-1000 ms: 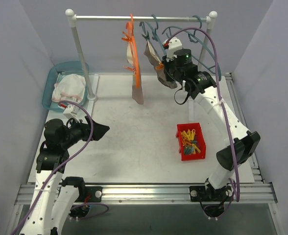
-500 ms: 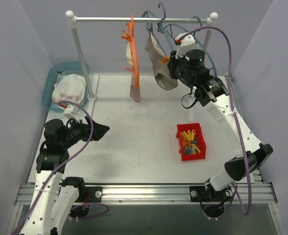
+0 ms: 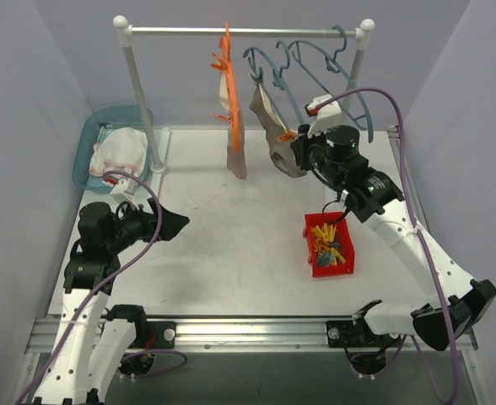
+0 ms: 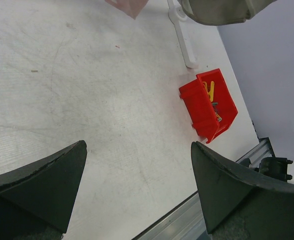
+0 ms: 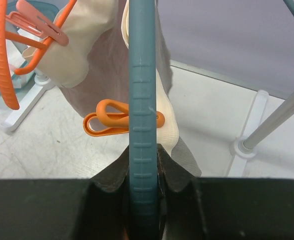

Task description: Remove the underwear clipped to the hanger

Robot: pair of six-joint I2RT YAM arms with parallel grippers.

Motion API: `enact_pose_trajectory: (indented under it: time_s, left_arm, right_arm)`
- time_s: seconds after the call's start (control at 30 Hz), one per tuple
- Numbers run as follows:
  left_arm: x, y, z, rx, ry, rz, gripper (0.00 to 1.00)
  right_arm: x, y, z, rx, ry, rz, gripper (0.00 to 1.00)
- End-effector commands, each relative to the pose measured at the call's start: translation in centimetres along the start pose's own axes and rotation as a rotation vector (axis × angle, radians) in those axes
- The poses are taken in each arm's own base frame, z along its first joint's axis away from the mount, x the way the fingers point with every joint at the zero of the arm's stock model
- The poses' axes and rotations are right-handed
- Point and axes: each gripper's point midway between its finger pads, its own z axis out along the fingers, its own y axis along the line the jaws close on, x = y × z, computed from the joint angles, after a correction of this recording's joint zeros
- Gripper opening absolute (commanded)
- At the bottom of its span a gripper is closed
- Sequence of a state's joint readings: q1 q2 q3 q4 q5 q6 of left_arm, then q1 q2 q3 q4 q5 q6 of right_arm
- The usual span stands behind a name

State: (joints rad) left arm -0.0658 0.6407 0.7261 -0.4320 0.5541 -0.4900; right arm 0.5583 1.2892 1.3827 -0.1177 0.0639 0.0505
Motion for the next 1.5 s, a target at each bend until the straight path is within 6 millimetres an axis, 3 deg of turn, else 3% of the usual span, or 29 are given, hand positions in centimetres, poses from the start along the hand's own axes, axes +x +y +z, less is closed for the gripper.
enact_pose_trajectory:
  time_s: [0.0, 0.13, 0.17, 0.23, 0.27, 0.37, 0.4, 0.47, 0.5, 0.53, 0.6, 0.63, 0.7, 0.73, 0.87, 1.0, 1.1, 1.17, 1.2, 1.23, 1.33, 1.47]
  left_arm:
    - [-2.5, -1.6, -0.3, 0.038, -0.063, 0.057, 0.94]
    - [-2.8, -2.0, -0.3, 0.046, -0.07, 0.047, 0.94]
    - [-2.8, -2.1, -0.4, 0.054, -0.069, 0.041, 0.94]
    - [-2.6, -2.2, -0.3, 0.066, -0.069, 0.022, 0.94]
    - [-2.3, -2.5, -0.3, 0.084, -0.057, 0.015, 0.94]
    - [-1.5, -2.8, -0.1, 0.122, -0.037, -0.019, 0.94]
    - [-1.3, -3.1, 0.0, 0.138, -0.037, -0.019, 0.94]
    - [-0.6, -3.1, 0.0, 0.144, -0.029, -0.042, 0.94]
    - [-0.5, -3.2, 0.0, 0.147, -0.031, -0.043, 0.94]
    - [-0.1, -3.4, 0.1, 0.155, -0.024, -0.053, 0.94]
    - [0.8, -3.2, 0.6, 0.162, -0.011, -0.07, 0.94]
    - [1.5, -3.6, 0.9, 0.171, 0.017, -0.087, 0.94]
    - [2.5, -3.1, 1.7, 0.143, 0.031, -0.1, 0.94]
    - [3.1, -3.1, 2.1, 0.137, 0.049, -0.118, 0.94]
    - [6.2, -3.2, 3.7, 0.1, 0.096, -0.141, 0.94]
    - [8.9, -2.7, 4.9, 0.072, 0.122, -0.227, 0.94]
    - [10.3, -3.3, 5.5, 0.081, 0.127, -0.256, 0.94]
    - [11.4, -2.5, 6.3, 0.028, 0.13, -0.286, 0.94]
    - [11.9, -3.5, 6.6, 0.053, 0.134, -0.295, 0.94]
    - [12.6, -2.7, 7.3, 0.009, 0.141, -0.299, 0.94]
    - [14.1, -3.0, 8.7, -0.019, 0.169, -0.332, 0.94]
    - [13.9, -2.3, 10.3, -0.074, 0.116, -0.377, 0.94]
  right_arm:
    - [-4.5, 0.1, -1.5, -0.014, -0.176, 0.02, 0.0]
    - [-3.5, -1.0, -3.3, 0.04, -0.182, 0.066, 0.0]
    - [-1.4, -1.0, -3.2, 0.049, -0.144, 0.067, 0.0]
    - [0.2, -0.7, -4.3, 0.04, -0.131, 0.097, 0.0]
    - [2.6, -0.4, -4.1, 0.035, -0.085, 0.099, 0.0]
    - [5.8, 1.3, -4.8, 0.014, -0.036, 0.144, 0.0]
    - [9.0, 2.9, -4.8, -0.019, 0.024, 0.134, 0.0]
    - [11.4, 3.6, -5.3, 0.005, 0.055, 0.175, 0.0]
    - [13.8, 4.6, -5.4, -0.005, 0.092, 0.172, 0.0]
    - [14.9, 6.5, -5.9, -0.049, 0.103, 0.168, 0.0]
    - [17.6, 7.3, -5.9, -0.017, 0.137, 0.197, 0.0]
    - [19.1, 8.7, -6.1, -0.028, 0.167, 0.182, 0.0]
    - [20.6, 9.1, -5.8, 0.033, 0.172, 0.229, 0.0]
    - [22.5, 9.8, -5.6, 0.041, 0.205, 0.212, 0.0]
    - [26.2, 12.4, -4.9, 0.071, 0.243, 0.193, 0.0]
    - [28.6, 14.5, -3.7, 0.072, 0.26, 0.217, 0.0]
    - [29.2, 15.3, -3.5, 0.078, 0.253, 0.245, 0.0]
    - [29.9, 15.8, -3.3, 0.077, 0.26, 0.251, 0.0]
    - [30.3, 16.3, -3.3, 0.069, 0.263, 0.245, 0.0]
    - [30.3, 16.4, -3.2, 0.072, 0.261, 0.242, 0.0]
    - [30.4, 17.0, -3.3, 0.075, 0.249, 0.235, 0.0]
    - [30.3, 17.0, -3.7, 0.077, 0.234, 0.239, 0.0]
